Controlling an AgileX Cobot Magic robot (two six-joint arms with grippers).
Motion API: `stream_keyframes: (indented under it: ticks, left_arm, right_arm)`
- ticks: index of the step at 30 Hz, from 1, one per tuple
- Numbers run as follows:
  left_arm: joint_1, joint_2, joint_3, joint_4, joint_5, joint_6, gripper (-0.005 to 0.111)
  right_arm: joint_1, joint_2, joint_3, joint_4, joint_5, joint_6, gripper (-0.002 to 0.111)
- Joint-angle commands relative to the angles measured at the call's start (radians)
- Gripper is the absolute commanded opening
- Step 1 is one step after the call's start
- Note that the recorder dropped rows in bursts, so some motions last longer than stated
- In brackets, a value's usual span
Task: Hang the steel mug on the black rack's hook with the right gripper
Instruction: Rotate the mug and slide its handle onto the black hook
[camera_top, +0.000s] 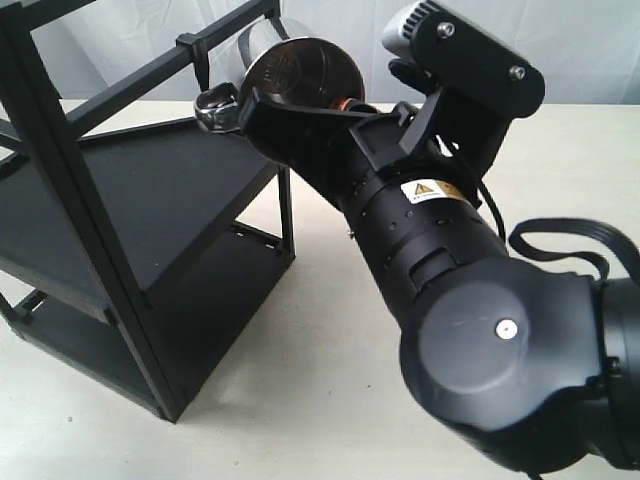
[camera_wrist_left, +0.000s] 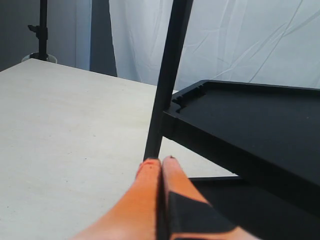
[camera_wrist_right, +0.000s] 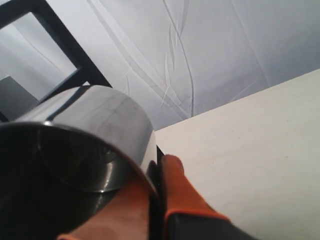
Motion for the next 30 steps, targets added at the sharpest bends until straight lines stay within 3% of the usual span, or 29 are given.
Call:
stream_keyframes:
  ticks: [1,30]
  left_arm:
    - [-0.003,-0.005,0.000,-0.008,-0.012,-0.002,0.002]
    - [-0.003,-0.005,0.000,-0.008,-0.012,-0.002,0.002]
  right_arm:
    - [0.003,0.032,0.012,0.012,0.076,0.012,-0.001]
    - [0.003,0.063,0.012,0.047,0.313,0.095,-0.001]
